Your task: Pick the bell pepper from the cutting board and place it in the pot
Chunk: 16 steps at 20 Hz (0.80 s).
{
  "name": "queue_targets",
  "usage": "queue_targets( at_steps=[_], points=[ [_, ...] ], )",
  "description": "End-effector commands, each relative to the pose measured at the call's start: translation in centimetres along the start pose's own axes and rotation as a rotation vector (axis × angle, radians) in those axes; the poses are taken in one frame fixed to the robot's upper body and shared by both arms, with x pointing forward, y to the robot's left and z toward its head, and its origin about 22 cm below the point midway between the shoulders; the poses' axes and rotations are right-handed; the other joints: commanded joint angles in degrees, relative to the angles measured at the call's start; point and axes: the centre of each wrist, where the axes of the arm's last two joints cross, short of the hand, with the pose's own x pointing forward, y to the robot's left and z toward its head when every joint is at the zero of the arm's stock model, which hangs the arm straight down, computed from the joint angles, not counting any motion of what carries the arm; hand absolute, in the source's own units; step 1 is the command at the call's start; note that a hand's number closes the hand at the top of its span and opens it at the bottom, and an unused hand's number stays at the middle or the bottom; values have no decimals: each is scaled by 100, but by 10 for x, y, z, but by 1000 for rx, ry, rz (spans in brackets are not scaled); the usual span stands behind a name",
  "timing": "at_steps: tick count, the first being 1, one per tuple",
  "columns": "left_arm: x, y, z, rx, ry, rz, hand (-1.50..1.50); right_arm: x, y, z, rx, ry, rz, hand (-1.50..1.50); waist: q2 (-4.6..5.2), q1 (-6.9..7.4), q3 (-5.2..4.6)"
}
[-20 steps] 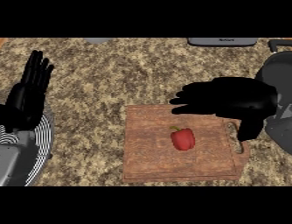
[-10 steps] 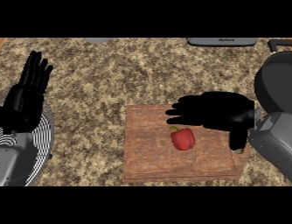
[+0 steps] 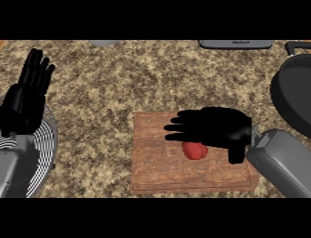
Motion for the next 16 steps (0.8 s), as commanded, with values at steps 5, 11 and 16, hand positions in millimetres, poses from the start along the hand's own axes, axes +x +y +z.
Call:
queue_targets(
  at_steps=[5, 11, 16],
  points=[
    [0, 2, 11, 5, 11, -7, 0, 8, 22, -2, 25, 87, 46, -150, -6, 0, 0],
    [-7, 2, 11, -8, -3, 0, 0, -18, 37, -33, 17, 68, 22, -150, 3, 19, 0],
    [0, 6, -2, -3, -6, 8, 0, -2, 47, -50, 26, 41, 28, -150, 1, -1, 0]
  ],
)
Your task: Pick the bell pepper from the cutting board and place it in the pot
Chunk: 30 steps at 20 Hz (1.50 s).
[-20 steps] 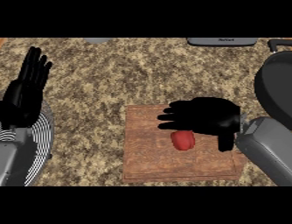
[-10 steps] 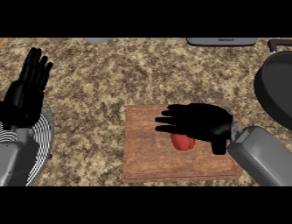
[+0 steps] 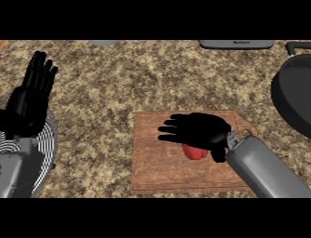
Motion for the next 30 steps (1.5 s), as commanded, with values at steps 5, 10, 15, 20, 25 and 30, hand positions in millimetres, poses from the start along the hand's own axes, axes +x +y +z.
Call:
queue_targets(
  at_steps=[5, 10, 15, 20, 25, 30],
  points=[
    [-7, 18, 1, 0, 17, 10, 0, -2, 20, -9, 30, -61, -20, -150, -2, -9, -1],
    [4, 4, 1, -3, 18, 14, 0, 17, 55, -36, 5, -202, 81, 150, 9, 22, 3],
    [4, 1, -7, 9, -6, -2, 0, 24, 41, -38, -8, -198, 98, 150, 2, -12, 0],
    [-5, 2, 1, 18, -14, 9, 0, 20, 36, -22, -92, -170, 140, 150, -2, -22, 0],
    [-6, 14, 3, 55, 10, -6, 0, 74, 51, -13, -267, 27, 10, 150, -73, -331, -3],
    [2, 33, 6, 100, 25, -24, 0, 114, 66, 7, -396, 241, -166, 150, -136, -512, 0]
  ],
)
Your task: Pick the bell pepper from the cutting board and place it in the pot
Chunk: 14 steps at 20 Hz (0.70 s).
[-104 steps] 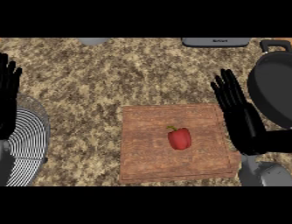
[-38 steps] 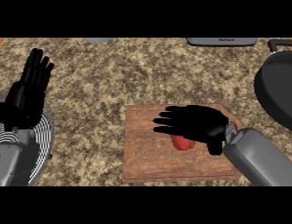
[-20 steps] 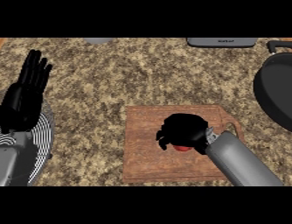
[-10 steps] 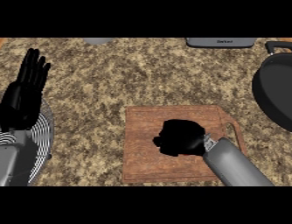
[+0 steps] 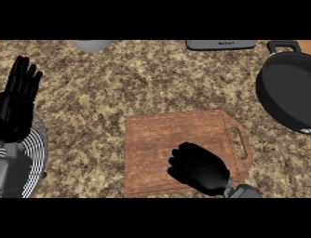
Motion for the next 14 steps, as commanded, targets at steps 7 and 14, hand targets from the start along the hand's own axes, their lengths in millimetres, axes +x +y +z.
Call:
queue_targets(
  at_steps=[7, 14],
  points=[
    [5, 2, 1, 3, 10, -5, 0, 59, -53, 81, -411, 472, -121, 150, 72, -37, 75],
    [4, -15, -5, -31, -19, 6, 0, 74, -110, 148, -722, 659, -103, 150, 164, 163, 79]
  ],
)
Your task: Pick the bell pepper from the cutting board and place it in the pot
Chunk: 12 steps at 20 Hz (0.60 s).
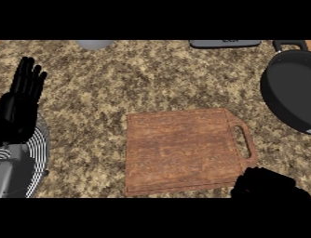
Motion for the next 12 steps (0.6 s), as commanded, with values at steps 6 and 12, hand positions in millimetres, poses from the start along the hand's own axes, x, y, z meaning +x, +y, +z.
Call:
queue_targets(
  at_steps=[6, 12],
  points=[
    [-2, -13, 4, -34, -12, 19, 0, -33, -73, 14, -290, 182, 59, 150, 61, 208, 12],
    [5, -17, -6, -46, 4, 18, 0, -113, -90, -7, -226, 318, 93, 150, 66, 230, 11]
  ],
)
